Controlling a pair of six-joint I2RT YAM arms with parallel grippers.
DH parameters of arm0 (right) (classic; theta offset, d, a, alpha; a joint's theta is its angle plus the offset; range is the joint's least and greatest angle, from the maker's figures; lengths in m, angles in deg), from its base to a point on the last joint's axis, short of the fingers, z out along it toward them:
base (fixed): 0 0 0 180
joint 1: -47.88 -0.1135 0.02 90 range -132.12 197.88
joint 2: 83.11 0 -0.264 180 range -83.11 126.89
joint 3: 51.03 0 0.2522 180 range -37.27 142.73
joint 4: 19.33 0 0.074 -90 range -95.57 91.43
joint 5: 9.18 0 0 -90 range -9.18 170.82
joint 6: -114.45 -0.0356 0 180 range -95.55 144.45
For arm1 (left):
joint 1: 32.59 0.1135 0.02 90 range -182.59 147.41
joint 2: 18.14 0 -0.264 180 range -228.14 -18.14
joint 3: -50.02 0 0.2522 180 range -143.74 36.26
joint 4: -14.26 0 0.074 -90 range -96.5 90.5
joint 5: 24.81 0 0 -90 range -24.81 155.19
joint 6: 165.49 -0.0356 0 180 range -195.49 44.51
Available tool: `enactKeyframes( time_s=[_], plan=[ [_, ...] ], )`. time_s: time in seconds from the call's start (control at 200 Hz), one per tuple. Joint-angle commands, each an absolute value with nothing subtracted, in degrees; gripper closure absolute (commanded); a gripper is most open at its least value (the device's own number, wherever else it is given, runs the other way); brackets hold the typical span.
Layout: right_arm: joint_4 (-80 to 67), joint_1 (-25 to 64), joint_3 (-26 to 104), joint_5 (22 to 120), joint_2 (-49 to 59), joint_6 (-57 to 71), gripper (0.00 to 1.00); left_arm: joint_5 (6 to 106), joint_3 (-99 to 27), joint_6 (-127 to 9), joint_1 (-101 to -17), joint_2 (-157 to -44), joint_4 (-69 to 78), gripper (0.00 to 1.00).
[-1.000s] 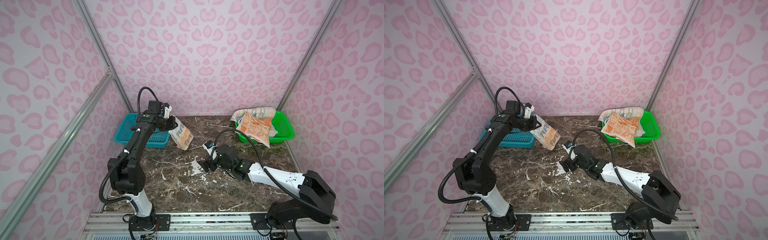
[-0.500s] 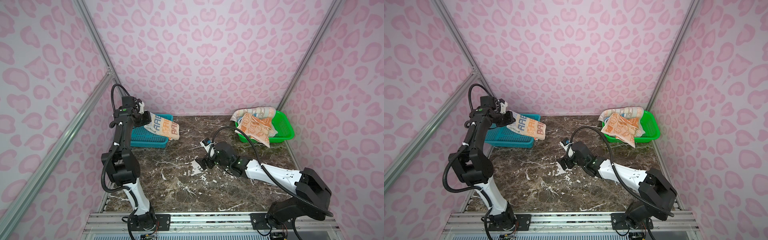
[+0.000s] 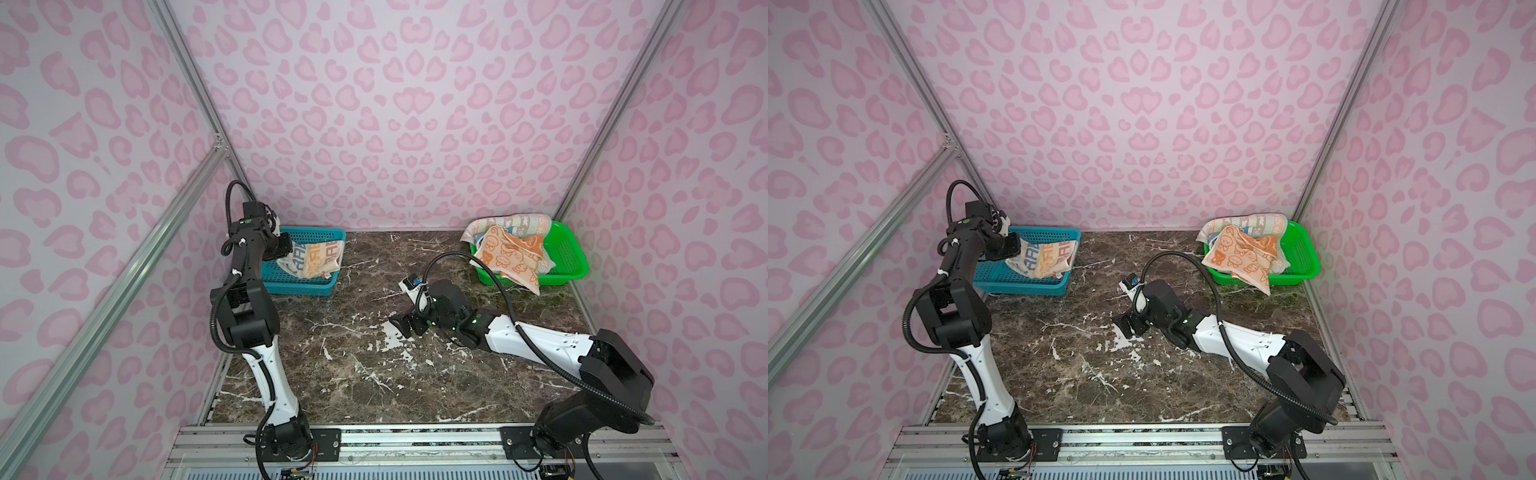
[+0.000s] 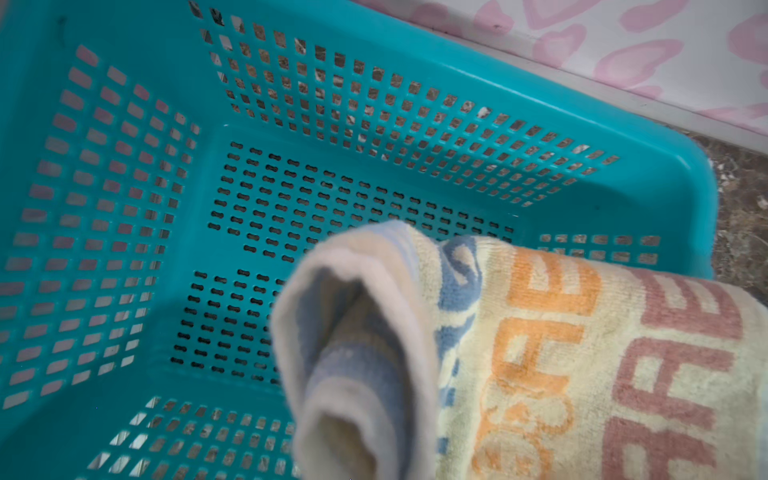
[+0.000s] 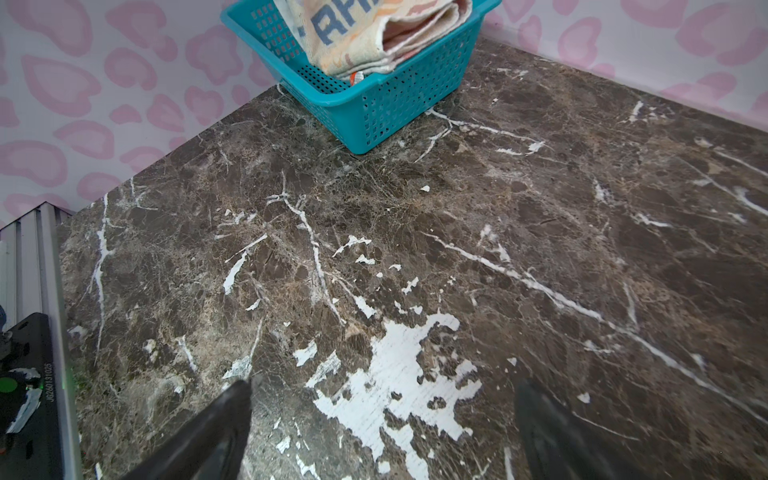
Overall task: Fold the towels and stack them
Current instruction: 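Carry the folded RABBIT towel into the teal basket with left while right withdraws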
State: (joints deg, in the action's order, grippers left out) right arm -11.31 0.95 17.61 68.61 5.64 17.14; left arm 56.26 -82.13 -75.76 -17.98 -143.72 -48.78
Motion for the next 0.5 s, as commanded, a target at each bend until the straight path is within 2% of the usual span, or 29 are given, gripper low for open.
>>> enactKeyframes(
  time_s=[0.0,0.12,0.165,0.235,0.285,0.33,0.46,0.495],
  plan=[
    [-12.0,1.4,17.8,67.9,6.0,17.4,0.01,59.5,-84.6,-77.9,-17.8,-146.9,-48.4,0.97],
    [-11.9,1.6,17.6,68.2,5.8,17.3,0.01,60.0,-86.2,-78.1,-17.5,-149.3,-47.3,0.96],
    [-11.9,1.7,17.5,68.2,5.7,17.2,0.01,60.3,-87.1,-77.8,-17.6,-150.1,-47.3,0.93],
    [-11.7,1.8,17.4,68.2,5.7,17.1,0.01,61.3,-88.3,-76.8,-17.5,-150.9,-47.7,0.74],
    [-11.7,1.8,17.3,68.2,5.5,17.1,0.01,61.3,-88.4,-76.1,-17.5,-150.5,-47.4,0.52],
    [-11.6,1.8,17.3,68.3,5.4,17.0,0.01,61.2,-88.4,-75.5,-17.5,-149.8,-47.2,0.4],
    [-11.9,1.8,17.1,68.5,5.1,17.0,0.01,60.6,-88.0,-73.9,-17.5,-146.5,-46.2,0.23],
    [-12.2,1.8,16.9,68.5,5.0,16.9,0.01,60.8,-87.7,-73.5,-17.6,-145.5,-45.8,0.22]
  ],
)
